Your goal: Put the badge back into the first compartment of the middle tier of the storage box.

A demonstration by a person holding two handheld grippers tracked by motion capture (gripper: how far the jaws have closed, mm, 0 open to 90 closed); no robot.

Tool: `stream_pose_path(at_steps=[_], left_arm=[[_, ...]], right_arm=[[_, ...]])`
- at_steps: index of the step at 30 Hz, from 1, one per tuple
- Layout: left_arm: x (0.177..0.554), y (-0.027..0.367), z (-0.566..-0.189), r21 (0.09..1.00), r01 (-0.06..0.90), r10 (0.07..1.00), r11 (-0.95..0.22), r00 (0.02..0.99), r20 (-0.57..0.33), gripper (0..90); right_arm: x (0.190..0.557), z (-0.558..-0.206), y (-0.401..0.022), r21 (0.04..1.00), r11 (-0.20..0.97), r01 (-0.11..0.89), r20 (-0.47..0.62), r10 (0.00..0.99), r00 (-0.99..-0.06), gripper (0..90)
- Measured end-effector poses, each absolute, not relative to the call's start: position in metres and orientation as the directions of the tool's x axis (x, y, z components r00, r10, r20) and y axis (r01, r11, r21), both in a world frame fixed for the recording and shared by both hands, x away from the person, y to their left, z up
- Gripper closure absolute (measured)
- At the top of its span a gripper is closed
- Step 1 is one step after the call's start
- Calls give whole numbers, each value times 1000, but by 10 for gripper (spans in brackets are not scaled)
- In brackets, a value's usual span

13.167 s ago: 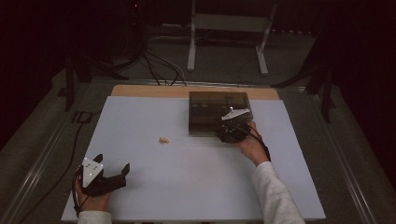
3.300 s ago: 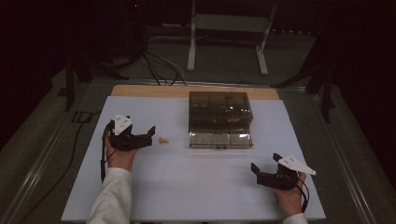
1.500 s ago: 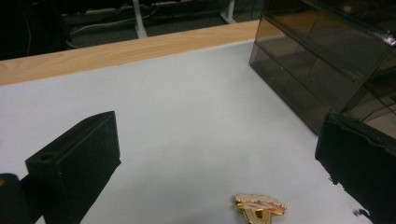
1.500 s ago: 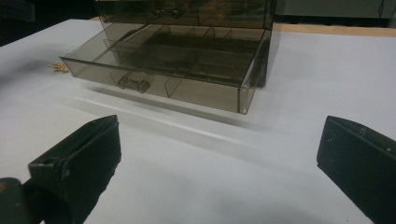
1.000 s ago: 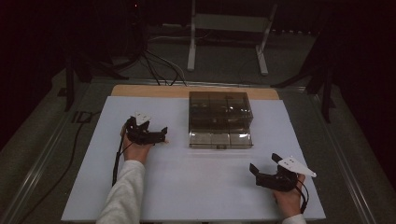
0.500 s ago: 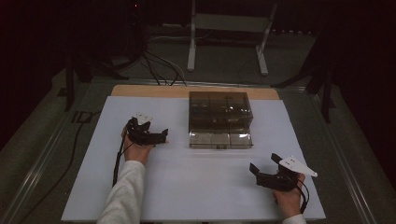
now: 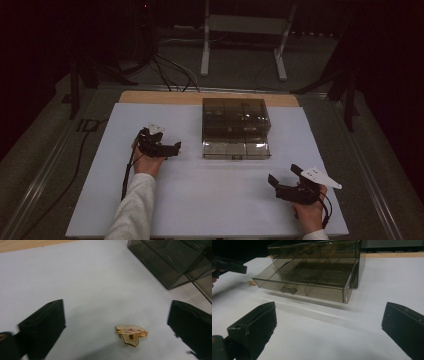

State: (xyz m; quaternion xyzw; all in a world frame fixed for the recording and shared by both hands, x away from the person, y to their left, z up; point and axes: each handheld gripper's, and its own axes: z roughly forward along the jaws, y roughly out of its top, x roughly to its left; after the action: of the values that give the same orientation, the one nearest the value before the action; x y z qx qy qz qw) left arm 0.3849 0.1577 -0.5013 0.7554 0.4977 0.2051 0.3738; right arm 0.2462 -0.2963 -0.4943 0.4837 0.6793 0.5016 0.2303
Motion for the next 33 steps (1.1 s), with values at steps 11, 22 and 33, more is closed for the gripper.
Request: stream_pose_path(at_steps=[11, 22, 33], left_arm=[[387, 157, -508, 738, 630, 902, -241, 425, -68, 72], [388, 160, -516, 694, 672, 900, -260, 428, -77, 206], [388, 159, -519, 690, 667, 880, -281, 466, -91, 360]], right_arm=[[246, -494, -296, 905, 38, 423, 163, 889, -429, 0], [246, -495, -295, 905, 43, 424, 159, 889, -429, 0], [246, -495, -295, 904, 43, 425, 160, 888, -430, 0]])
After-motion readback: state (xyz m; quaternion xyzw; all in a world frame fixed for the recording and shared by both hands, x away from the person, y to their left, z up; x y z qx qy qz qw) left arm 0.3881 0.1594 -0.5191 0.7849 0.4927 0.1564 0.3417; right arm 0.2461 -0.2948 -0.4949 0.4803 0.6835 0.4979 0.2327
